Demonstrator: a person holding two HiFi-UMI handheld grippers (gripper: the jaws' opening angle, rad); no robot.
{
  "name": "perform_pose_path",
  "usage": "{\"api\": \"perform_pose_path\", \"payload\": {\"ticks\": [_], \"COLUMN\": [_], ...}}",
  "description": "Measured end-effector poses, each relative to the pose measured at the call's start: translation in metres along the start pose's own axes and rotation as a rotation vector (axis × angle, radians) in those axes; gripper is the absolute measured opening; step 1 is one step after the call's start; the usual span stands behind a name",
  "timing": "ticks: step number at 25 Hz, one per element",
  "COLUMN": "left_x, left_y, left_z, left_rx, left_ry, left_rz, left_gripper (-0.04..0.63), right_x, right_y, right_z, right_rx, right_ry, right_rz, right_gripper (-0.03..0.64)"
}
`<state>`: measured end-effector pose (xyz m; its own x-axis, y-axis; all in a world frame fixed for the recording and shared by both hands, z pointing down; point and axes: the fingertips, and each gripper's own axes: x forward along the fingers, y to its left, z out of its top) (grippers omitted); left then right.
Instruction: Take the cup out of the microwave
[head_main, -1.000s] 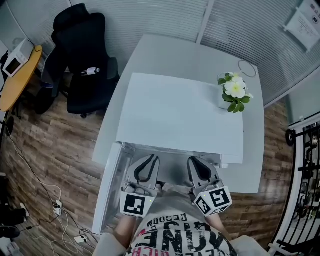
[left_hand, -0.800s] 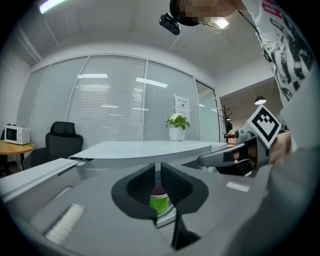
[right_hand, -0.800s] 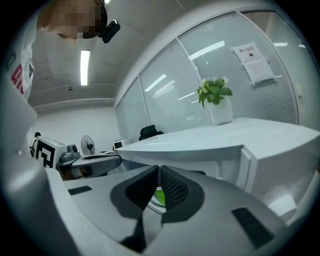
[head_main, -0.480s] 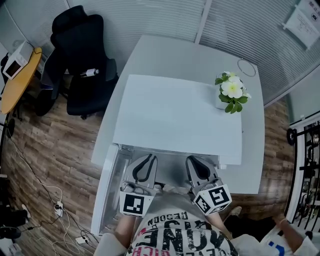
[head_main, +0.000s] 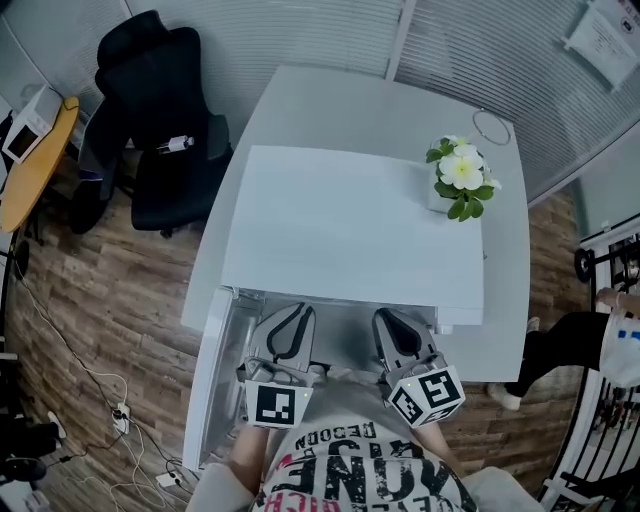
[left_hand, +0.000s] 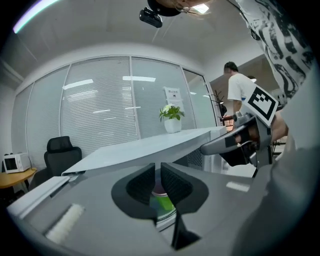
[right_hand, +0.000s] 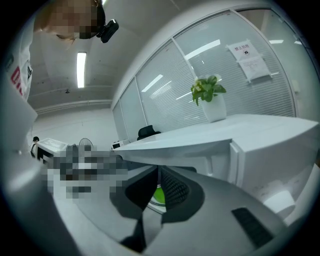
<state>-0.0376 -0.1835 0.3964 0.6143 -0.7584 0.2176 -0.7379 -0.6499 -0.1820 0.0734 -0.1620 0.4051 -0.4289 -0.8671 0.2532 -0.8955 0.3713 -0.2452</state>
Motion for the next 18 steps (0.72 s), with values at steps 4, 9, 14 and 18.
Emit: {"api": "perform_pose_path", "payload": {"ticks": [4, 9, 14, 18], "left_x": [0.004, 0.011, 0.02, 0.028], "left_y": [-0.005, -0.012, -0.019, -0.025], "left_z": [-0.006, -0.015, -0.024, -0.028], "left_rx": [0.07, 0.14, 0.22, 0.279], "left_ry": [0.029, 0.065, 0.111, 0.141], "left_rz": [-0.021, -0.048, -0.096, -0.145], "left_gripper": [0.048, 0.048, 0.064, 0.087], "right_x": [-0.002, -0.005, -0.008, -0.005], "right_y": [-0.001, -0.004, -0.005, -0.005], "right_z": [-0.001, -0.002, -0.004, -0.009], "right_rx": [0.011, 0.021, 0.041, 0.054], "right_ry": [-0.003, -0.006, -0.01, -0.013], "right_rz": [-0.01, -0.022, -0.022, 0.001], "right_gripper": [0.028, 0.028, 0.028, 0.028]}}
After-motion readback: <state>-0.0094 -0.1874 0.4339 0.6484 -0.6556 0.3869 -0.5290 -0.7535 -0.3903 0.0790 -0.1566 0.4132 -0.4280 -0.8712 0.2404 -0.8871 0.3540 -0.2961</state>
